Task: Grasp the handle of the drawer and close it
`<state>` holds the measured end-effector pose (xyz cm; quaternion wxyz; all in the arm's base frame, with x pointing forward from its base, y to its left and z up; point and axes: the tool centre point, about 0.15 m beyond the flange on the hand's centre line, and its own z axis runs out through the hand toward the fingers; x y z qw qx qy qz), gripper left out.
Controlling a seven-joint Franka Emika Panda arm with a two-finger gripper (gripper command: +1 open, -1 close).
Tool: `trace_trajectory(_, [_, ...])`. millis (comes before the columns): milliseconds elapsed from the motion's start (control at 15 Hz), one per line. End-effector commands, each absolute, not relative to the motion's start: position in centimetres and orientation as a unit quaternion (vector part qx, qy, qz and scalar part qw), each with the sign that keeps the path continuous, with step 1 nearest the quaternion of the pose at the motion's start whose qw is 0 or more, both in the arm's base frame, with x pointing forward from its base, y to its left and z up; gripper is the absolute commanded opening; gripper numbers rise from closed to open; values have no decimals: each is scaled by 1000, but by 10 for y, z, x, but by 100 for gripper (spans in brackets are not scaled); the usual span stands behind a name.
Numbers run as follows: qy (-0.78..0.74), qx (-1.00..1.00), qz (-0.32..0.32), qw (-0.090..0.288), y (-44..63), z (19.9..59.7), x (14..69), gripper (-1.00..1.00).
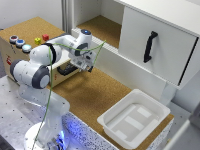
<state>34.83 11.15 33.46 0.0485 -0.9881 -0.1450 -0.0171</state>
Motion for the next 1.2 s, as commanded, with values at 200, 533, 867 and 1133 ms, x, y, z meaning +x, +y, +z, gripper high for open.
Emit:
trace_trajectory(200, [-133,-990,-38,-3,165,314,346,-100])
trace_trajectory(533, [-152,-987,-47,-4,209,309,353,-100])
trace_trajectory(867, [-168,-984,-61,1,243,312,356,-100])
trace_trajectory(1133, [-179,-981,-75,6,260,319,363,-100])
